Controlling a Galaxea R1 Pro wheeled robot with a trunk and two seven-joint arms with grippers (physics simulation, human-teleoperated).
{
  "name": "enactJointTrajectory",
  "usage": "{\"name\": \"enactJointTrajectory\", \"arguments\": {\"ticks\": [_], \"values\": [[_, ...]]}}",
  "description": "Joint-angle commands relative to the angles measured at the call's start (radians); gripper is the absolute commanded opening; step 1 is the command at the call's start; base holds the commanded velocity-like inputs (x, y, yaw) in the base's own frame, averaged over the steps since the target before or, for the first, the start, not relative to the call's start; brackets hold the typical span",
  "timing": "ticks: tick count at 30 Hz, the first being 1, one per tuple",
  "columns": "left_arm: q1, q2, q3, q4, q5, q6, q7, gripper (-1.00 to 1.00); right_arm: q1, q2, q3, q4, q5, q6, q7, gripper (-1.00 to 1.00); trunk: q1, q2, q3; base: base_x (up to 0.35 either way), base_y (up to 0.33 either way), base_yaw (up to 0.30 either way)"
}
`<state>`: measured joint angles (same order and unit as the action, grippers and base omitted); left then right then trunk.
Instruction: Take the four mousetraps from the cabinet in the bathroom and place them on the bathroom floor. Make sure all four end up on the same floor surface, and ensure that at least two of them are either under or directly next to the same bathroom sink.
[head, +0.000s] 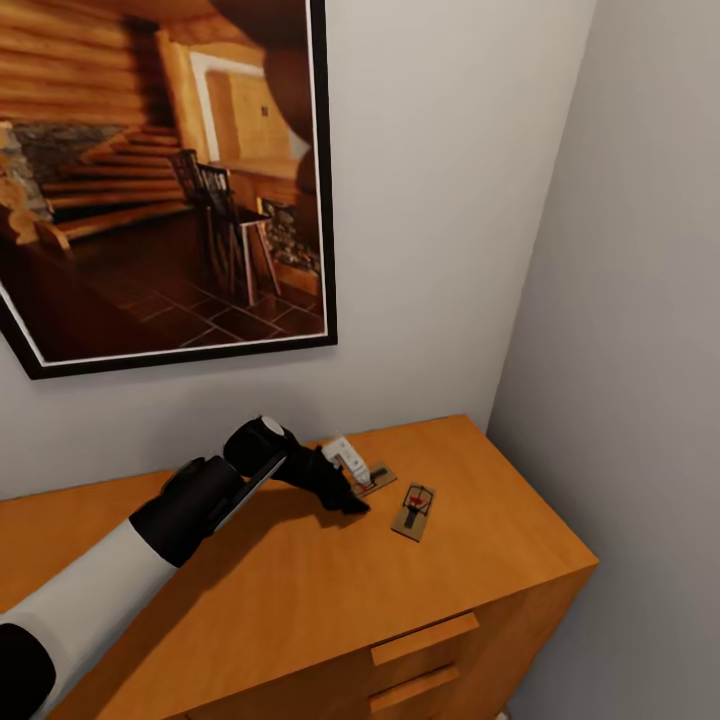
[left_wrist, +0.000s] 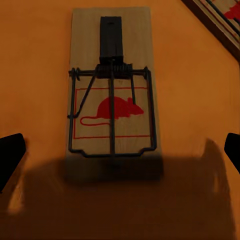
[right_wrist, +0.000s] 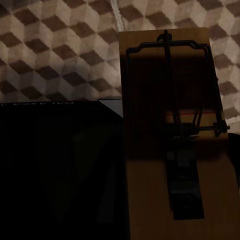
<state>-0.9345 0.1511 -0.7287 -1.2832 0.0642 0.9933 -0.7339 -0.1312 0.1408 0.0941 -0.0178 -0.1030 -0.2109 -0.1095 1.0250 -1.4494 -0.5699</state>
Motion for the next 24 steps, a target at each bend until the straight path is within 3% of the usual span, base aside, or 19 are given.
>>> {"name": "enactJointTrajectory", "arguments": {"ticks": [1, 17, 24], "values": [[-0.001, -0.001, -0.005, 0.003, 0.006, 0.005, 0.003, 1.00, -0.001, 0.000, 0.009, 0.001, -0.012, -0.004, -0.001, -1.00, 0.000, -0.001, -0.002, 0.000, 0.000, 0.000], [-0.001, -0.010, -0.011, 0.009, 0.003, 0.002, 0.005, 1.00, 0.000, 0.000, 0.009, 0.001, -0.012, -0.004, -0.001, -1.00, 0.000, -0.001, -0.009, 0.000, 0.000, 0.000], [-0.001, -0.011, -0.011, 0.011, 0.000, 0.002, 0.034, 1.00, 0.001, 0.000, 0.009, 0.001, -0.012, -0.004, -0.001, -1.00, 0.000, -0.001, -0.009, 0.000, 0.000, 0.000]]}}
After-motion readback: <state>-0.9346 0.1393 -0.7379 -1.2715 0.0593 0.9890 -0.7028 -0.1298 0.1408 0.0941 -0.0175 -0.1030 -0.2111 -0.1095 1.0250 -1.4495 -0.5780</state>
